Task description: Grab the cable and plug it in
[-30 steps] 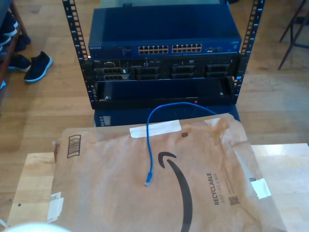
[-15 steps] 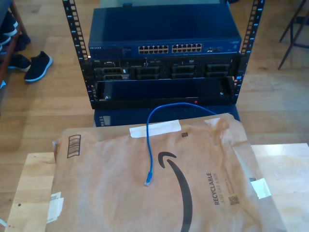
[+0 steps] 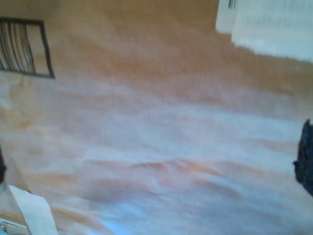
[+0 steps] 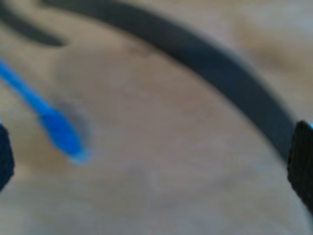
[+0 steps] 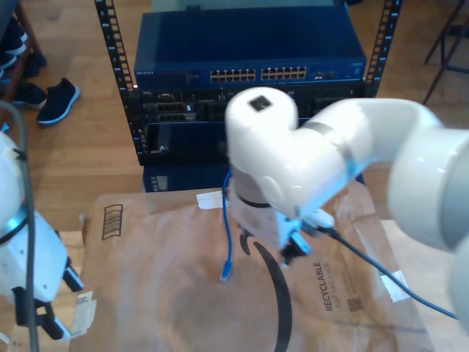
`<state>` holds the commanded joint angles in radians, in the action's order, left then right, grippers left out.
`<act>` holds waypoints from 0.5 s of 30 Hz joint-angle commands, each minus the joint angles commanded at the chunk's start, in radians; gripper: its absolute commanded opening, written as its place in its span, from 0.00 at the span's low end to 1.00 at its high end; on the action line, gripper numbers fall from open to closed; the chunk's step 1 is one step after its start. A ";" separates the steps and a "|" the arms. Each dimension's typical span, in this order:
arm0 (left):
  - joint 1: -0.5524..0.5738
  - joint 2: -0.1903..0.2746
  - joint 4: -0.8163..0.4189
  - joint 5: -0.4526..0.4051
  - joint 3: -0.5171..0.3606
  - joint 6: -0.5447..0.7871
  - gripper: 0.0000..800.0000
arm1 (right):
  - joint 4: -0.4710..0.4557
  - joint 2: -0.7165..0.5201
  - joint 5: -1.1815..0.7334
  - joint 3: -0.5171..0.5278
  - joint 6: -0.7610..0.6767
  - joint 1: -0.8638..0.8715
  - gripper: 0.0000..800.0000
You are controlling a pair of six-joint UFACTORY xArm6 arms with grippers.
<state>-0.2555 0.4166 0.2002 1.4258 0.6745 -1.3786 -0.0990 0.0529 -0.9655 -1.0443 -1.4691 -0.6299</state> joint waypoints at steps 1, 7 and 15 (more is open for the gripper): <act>0.000 0.000 0.000 0.000 0.000 -0.005 1.00 | 0.000 0.021 0.014 -0.014 0.023 -0.002 0.97; 0.002 -0.017 0.000 -0.002 -0.002 -0.006 1.00 | -0.002 0.117 0.034 -0.054 0.172 -0.002 0.99; 0.023 -0.054 0.000 -0.031 0.000 -0.006 1.00 | -0.008 0.227 0.084 -0.117 0.203 -0.005 0.99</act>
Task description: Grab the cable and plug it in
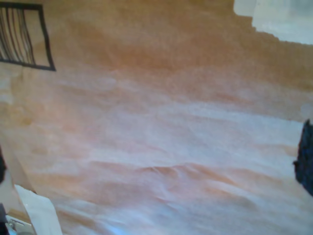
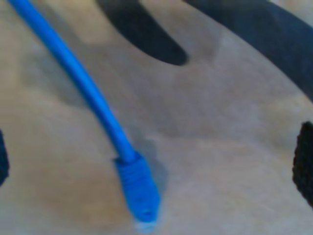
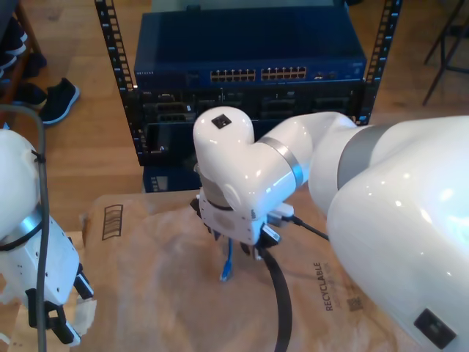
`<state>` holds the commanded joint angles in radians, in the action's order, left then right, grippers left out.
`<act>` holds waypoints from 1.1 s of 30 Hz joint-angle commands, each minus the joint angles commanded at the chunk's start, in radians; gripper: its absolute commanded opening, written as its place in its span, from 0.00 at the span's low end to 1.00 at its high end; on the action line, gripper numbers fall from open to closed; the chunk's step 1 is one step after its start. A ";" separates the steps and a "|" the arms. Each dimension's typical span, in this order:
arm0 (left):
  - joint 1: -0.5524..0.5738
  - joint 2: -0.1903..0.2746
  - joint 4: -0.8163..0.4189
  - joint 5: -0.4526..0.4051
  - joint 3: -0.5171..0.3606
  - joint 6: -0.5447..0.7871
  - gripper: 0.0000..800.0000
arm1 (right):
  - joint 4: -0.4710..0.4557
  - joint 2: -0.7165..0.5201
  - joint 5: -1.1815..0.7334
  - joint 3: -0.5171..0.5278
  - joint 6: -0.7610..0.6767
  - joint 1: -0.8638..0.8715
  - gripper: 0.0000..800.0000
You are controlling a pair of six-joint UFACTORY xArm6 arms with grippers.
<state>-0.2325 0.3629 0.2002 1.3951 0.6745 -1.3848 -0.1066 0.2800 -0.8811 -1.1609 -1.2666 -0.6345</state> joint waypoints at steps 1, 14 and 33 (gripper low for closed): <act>0.002 0.000 0.000 -0.006 0.000 0.000 1.00 | -0.002 0.014 0.000 -0.014 0.000 -0.005 0.99; 0.002 0.002 0.000 -0.006 0.002 0.002 1.00 | -0.083 0.080 -0.017 -0.058 -0.003 -0.003 0.99; 0.002 0.000 0.000 -0.008 0.003 0.000 1.00 | -0.040 0.104 -0.006 -0.057 -0.032 0.028 0.49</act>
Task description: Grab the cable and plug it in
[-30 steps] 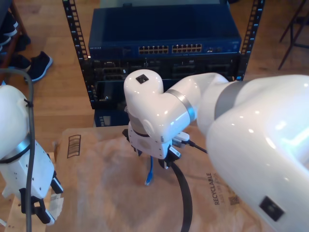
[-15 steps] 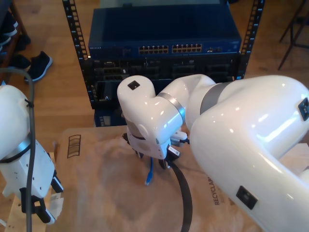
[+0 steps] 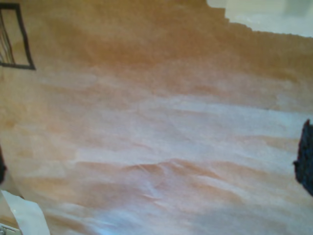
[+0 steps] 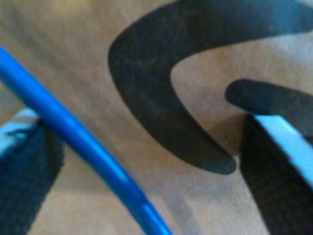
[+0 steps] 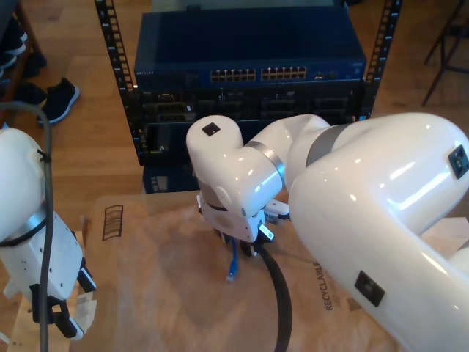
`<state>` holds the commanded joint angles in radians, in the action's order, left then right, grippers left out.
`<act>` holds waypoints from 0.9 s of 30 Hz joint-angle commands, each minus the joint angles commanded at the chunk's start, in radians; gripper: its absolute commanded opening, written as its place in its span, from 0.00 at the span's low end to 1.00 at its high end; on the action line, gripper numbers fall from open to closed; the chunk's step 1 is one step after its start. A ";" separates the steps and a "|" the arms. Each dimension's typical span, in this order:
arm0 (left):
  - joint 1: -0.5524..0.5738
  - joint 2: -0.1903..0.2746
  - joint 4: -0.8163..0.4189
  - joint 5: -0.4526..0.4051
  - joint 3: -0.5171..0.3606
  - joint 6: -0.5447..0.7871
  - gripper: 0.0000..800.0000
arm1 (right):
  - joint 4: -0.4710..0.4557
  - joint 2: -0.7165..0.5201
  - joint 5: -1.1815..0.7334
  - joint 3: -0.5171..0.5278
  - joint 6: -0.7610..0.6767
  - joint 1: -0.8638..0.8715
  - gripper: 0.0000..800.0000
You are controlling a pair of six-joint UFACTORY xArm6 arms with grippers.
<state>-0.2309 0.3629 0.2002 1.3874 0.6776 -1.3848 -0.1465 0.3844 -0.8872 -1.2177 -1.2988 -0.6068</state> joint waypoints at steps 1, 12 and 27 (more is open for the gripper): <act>0.000 0.002 0.000 0.002 0.000 0.000 1.00 | 0.008 0.000 0.000 0.000 0.000 0.002 0.42; 0.000 0.009 0.002 0.009 0.000 -0.003 1.00 | 0.242 -0.064 -0.012 0.003 -0.003 0.029 0.00; -0.006 0.018 0.391 0.227 0.249 0.006 1.00 | 0.358 -0.634 -0.215 0.169 -0.451 0.281 0.00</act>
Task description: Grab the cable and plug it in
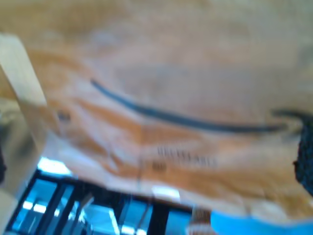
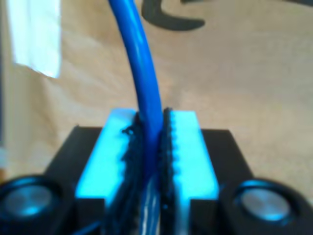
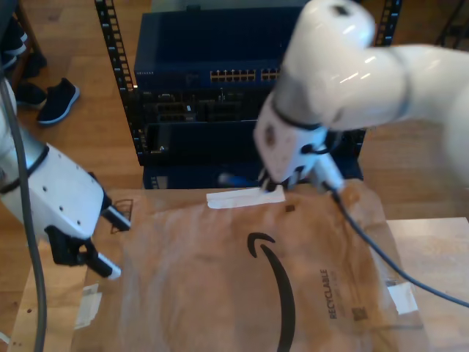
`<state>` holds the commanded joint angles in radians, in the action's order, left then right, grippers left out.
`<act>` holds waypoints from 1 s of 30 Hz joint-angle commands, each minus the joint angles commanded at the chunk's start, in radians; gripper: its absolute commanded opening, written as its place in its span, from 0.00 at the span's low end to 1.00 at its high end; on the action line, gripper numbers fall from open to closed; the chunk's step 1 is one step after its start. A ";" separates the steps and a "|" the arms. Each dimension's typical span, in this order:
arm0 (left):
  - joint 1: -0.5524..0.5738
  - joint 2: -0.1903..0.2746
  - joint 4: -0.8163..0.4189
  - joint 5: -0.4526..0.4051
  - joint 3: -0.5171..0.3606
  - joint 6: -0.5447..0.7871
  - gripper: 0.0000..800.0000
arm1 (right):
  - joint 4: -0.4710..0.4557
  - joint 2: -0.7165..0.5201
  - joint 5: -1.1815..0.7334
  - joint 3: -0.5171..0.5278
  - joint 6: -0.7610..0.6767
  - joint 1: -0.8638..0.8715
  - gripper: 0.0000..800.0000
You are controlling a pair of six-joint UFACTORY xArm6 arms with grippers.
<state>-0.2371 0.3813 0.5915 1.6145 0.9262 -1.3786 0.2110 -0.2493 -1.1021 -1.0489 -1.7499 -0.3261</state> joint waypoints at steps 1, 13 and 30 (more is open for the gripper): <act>0.000 0.000 0.049 0.011 0.018 0.000 1.00 | 0.000 -0.048 -0.003 0.015 -0.015 0.029 0.00; 0.002 -0.003 0.158 0.043 0.055 -0.002 1.00 | -0.003 -0.153 -0.373 -0.330 -0.012 0.259 0.00; 0.002 -0.026 0.503 0.219 0.095 0.032 0.99 | 0.255 -0.351 -0.272 0.120 -0.120 0.063 0.00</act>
<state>-0.2355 0.3552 1.0948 1.8339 1.0213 -1.3464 0.4657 -0.6007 -1.3736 -0.9292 -1.8696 -0.2631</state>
